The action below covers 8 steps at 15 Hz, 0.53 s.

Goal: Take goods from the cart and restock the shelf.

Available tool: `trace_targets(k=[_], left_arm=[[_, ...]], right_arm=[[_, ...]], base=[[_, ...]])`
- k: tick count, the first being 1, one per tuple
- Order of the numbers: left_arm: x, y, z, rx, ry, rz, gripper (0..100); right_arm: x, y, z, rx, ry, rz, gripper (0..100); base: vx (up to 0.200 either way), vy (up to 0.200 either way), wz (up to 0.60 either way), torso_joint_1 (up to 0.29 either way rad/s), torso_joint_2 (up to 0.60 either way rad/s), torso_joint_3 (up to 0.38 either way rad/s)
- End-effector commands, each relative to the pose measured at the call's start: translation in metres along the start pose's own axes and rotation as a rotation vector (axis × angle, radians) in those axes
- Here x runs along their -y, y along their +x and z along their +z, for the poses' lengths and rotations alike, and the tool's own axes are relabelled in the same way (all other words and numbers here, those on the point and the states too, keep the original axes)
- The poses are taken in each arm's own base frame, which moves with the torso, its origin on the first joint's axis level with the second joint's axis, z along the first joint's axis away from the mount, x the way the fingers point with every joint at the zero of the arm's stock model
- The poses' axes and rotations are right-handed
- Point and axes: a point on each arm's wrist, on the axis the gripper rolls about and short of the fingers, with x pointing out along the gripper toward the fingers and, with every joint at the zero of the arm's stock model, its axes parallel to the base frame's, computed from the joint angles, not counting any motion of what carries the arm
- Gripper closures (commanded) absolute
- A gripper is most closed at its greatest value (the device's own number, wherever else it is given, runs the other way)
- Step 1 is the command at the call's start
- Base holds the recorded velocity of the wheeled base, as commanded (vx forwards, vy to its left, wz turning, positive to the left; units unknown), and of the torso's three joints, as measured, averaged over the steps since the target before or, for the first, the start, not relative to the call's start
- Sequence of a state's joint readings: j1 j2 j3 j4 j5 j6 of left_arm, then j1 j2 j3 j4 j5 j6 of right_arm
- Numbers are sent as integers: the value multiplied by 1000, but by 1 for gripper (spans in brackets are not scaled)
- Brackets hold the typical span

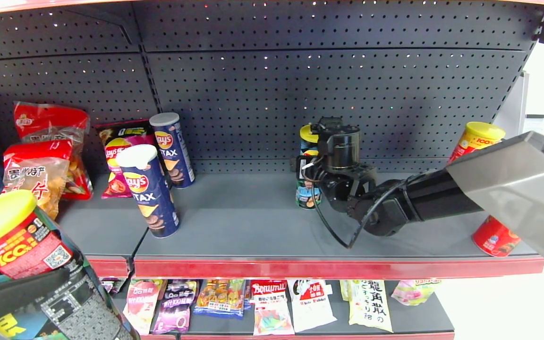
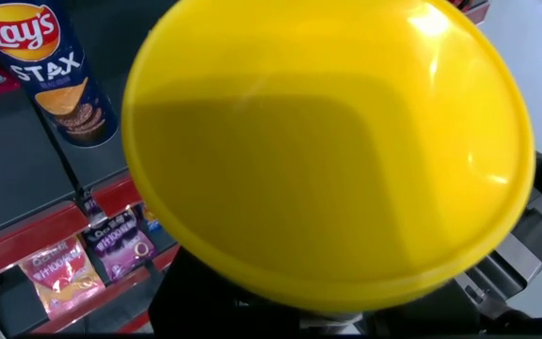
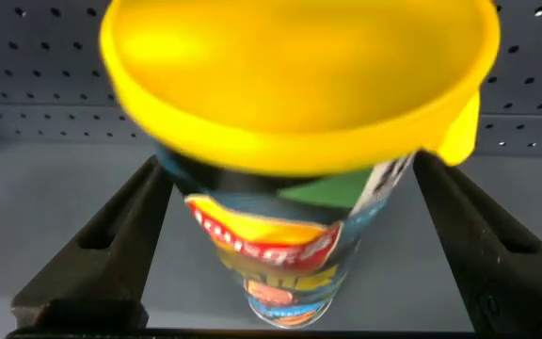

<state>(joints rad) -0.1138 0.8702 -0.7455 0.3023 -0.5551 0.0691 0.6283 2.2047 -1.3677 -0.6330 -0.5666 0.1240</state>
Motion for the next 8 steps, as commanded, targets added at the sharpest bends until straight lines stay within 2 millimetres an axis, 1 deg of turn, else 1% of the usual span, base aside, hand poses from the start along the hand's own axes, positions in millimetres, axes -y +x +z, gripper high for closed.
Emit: trace_targets(k=[1,8], left_arm=[[0,0,0,-2,-1,-3,100],[0,1,0,-3,-2,-3,100]], right_arm=[[0,2,-2,-2,-1,-4,0],[0,6,-4,-2,0,-10,0]], base=[[0,0,0,0,0,0],[0,0,0,0,0,0]])
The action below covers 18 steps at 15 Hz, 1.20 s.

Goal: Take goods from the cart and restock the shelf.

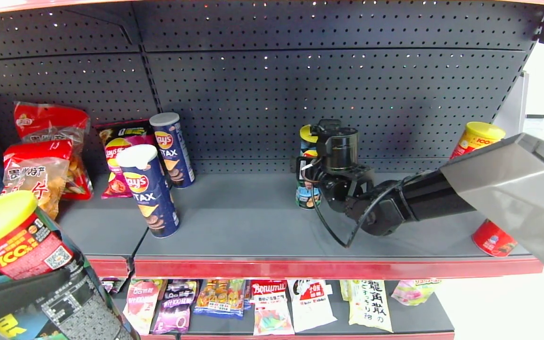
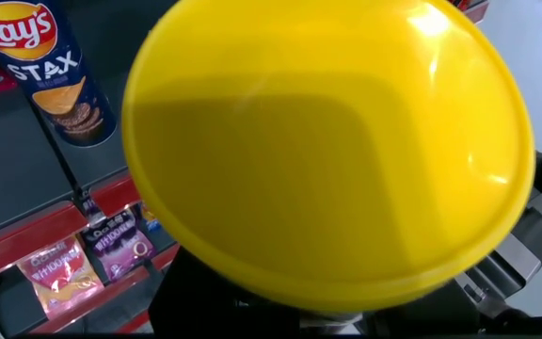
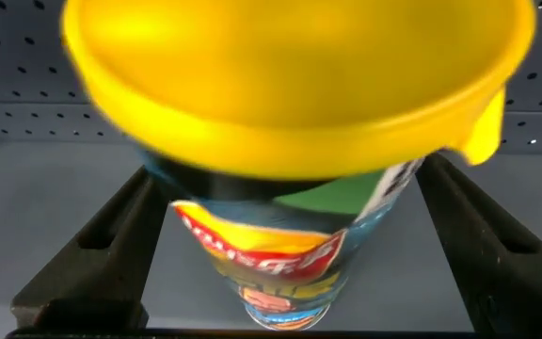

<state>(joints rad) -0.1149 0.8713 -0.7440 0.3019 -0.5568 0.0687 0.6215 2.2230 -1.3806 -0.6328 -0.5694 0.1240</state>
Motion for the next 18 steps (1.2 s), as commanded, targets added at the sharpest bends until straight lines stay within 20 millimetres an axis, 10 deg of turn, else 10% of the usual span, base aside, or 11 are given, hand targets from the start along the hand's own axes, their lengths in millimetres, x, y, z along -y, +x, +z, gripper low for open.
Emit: trace_targets(k=[1,3,4,10,18], left_arm=[[0,1,0,-3,-1,0,100],[-1,1,0,-6,-3,-1,100],[-1,1,0,-5,-3,-2,100],[-1,2,0,-8,-7,1,100],[-1,2,-3,-15,-12,-3,100]], right_arm=[[-1,2,0,3,2,0,0],[-2,2,2,11,7,1,0],[-2,4,0,6,4,-2,100],[-6,2,-2,7,2,-7,100],[9,-47,25,18,-79,13,100]], base=[[0,0,0,0,0,0],[0,0,0,0,0,0],[0,0,0,0,0,0],[0,0,0,0,0,0],[0,0,0,0,0,0]])
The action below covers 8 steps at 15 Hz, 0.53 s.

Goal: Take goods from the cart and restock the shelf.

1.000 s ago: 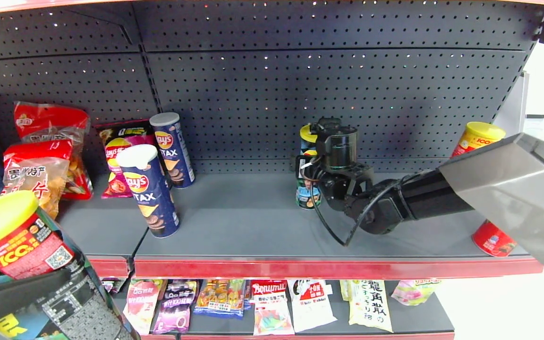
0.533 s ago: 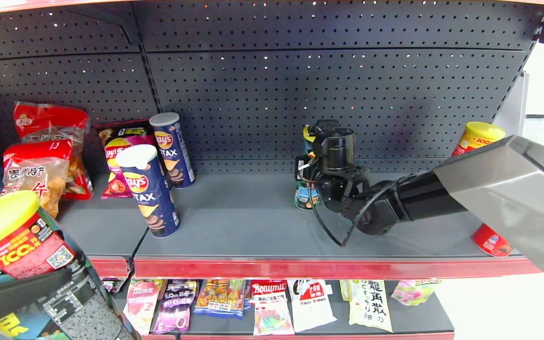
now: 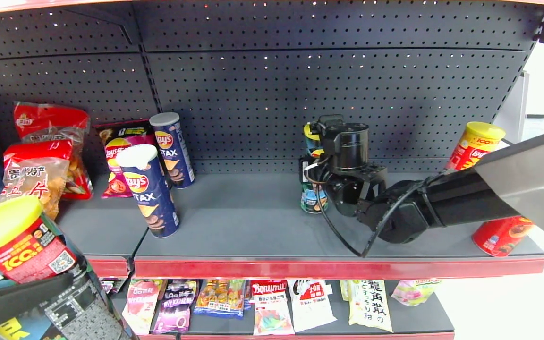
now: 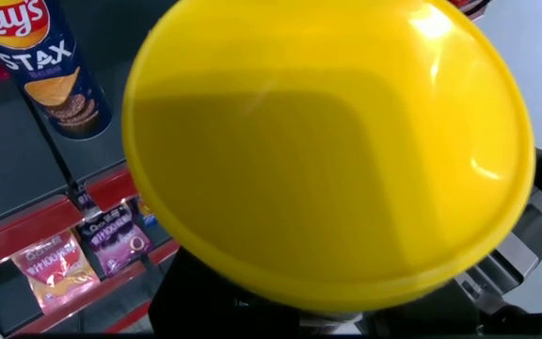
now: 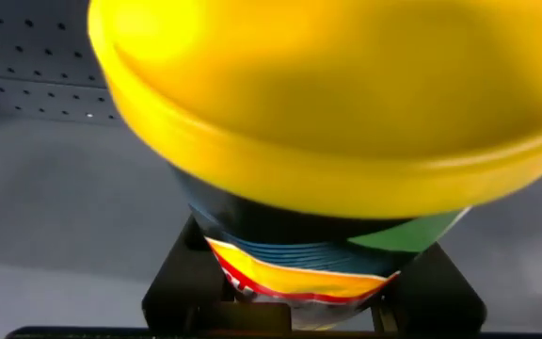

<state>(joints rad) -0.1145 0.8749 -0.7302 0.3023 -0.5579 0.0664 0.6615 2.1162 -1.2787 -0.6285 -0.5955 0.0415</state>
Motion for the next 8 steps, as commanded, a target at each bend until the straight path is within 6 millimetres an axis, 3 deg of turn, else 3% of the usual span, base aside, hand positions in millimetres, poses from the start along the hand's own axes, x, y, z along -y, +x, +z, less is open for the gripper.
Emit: trace_targets(k=[1,5,8], left_arm=[[0,0,0,-1,-1,0,100],[-2,3,0,-10,-7,0,100],[-3,4,1,-16,-13,-1,100]], right_arm=[[12,-20,8,2,1,0,100],[12,-34,8,-3,-5,-10,100],[5,-41,-4,-34,2,13,100]], base=[[0,0,0,0,0,0],[0,0,0,0,0,0],[0,0,0,0,0,0]])
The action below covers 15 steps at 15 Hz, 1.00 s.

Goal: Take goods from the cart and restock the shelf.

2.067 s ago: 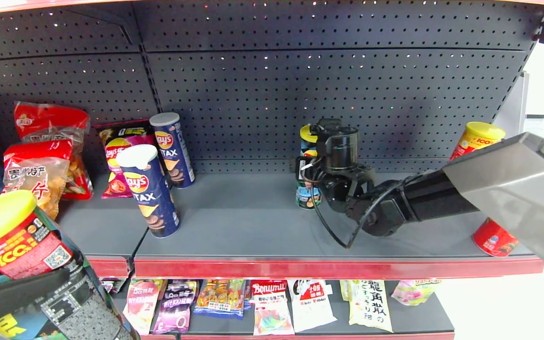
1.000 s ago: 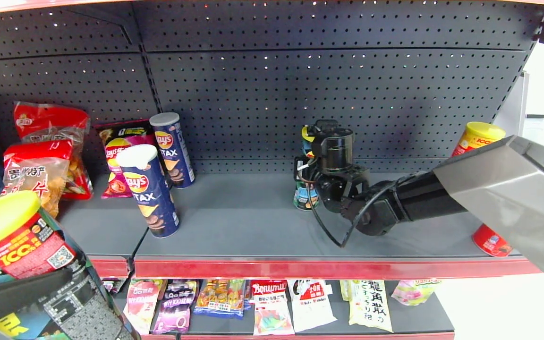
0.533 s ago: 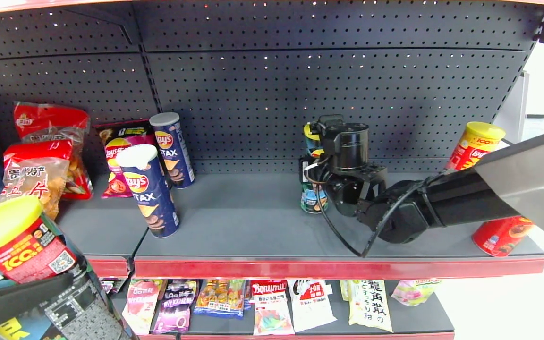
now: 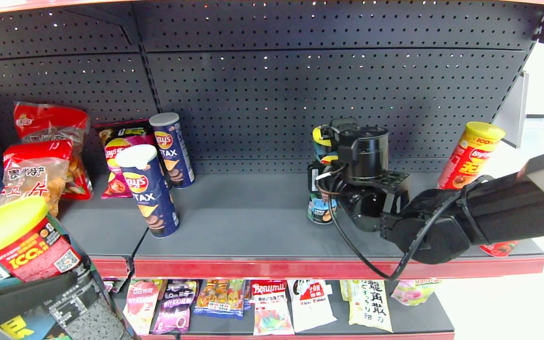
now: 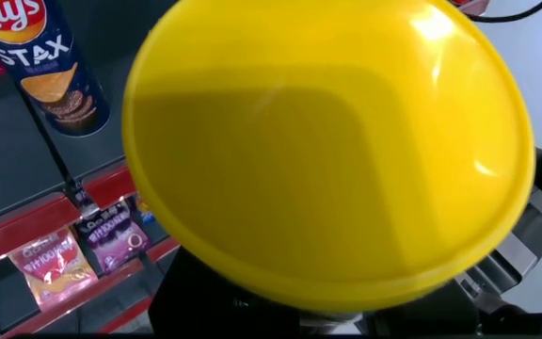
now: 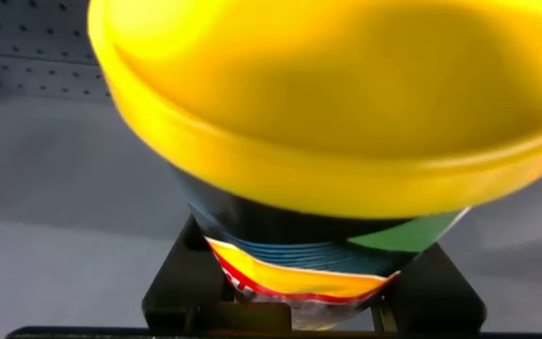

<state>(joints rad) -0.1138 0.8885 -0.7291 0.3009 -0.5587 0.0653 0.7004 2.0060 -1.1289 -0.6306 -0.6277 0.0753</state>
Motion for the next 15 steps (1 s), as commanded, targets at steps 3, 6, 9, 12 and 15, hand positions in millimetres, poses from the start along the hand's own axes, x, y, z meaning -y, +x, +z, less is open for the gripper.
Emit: trace_targets(k=[3,6,9,12,15], left_arm=[[-1,2,0,-8,-5,-1,100],[-2,4,1,-14,-10,-2,100],[-3,4,1,-16,-10,-3,100],[-3,4,1,-14,-10,-2,100],[-3,4,0,-15,-11,-2,100]], right_arm=[[-5,-11,-18,-48,-3,18,100],[-7,-14,-17,-43,-4,4,100],[-9,-16,-17,-41,-3,6,100],[-11,-23,-20,-48,-13,12,100],[-12,-31,-25,-62,-12,26,100]], base=[[0,0,0,0,0,0],[0,0,0,0,0,0],[0,0,0,0,0,0],[0,0,0,0,0,0],[0,0,0,0,0,0]])
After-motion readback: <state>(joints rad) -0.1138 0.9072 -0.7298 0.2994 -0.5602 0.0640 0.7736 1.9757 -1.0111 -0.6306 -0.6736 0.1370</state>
